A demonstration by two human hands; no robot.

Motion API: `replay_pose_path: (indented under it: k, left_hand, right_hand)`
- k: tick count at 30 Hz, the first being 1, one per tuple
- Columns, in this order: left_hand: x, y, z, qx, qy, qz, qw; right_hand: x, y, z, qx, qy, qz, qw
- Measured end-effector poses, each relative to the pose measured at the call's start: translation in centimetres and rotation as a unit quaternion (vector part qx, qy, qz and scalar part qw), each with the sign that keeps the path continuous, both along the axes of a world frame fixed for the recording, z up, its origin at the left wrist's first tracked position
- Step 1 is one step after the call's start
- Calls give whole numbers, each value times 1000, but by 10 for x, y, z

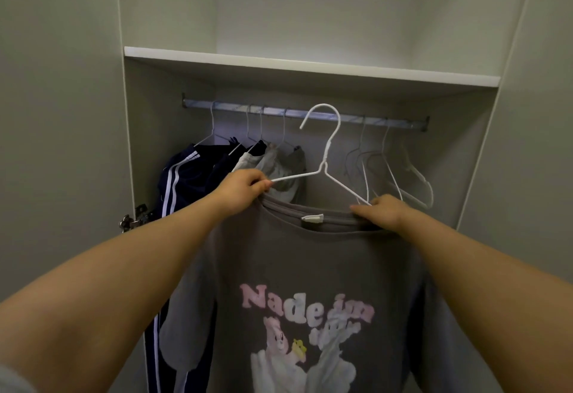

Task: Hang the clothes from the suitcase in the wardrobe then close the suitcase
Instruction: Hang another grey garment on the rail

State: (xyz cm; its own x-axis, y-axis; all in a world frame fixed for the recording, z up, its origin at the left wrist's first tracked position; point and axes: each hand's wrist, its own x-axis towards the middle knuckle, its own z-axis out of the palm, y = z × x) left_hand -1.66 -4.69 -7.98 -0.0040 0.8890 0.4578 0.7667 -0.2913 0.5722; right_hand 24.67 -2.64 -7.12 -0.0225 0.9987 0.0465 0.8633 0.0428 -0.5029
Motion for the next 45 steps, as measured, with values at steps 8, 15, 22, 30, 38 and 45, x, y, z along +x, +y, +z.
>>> replay_pose_path:
  k: [8, 15, 22, 30, 38, 45]
  left_hand:
    - [33, 18, -11, -68, 72, 18, 995]
    - [73, 11, -20, -79, 25, 3, 997]
    - [99, 13, -24, -136, 47, 15, 989]
    - [118, 16, -23, -179, 31, 43, 982]
    - [119, 31, -16, -175, -49, 49, 982]
    - [82, 71, -4, -147, -60, 86, 984]
  right_hand:
    - [28, -14, -15, -44, 60, -25, 997]
    - [58, -26, -26, -64, 54, -76, 994]
    - [66, -24, -28, -81, 156, -97, 980]
    - [36, -17, -18, -105, 284, -58, 951]
    - [1, 23, 6, -42, 319, -4, 947]
    - [-31, 68, 17, -14, 257, 2, 966]
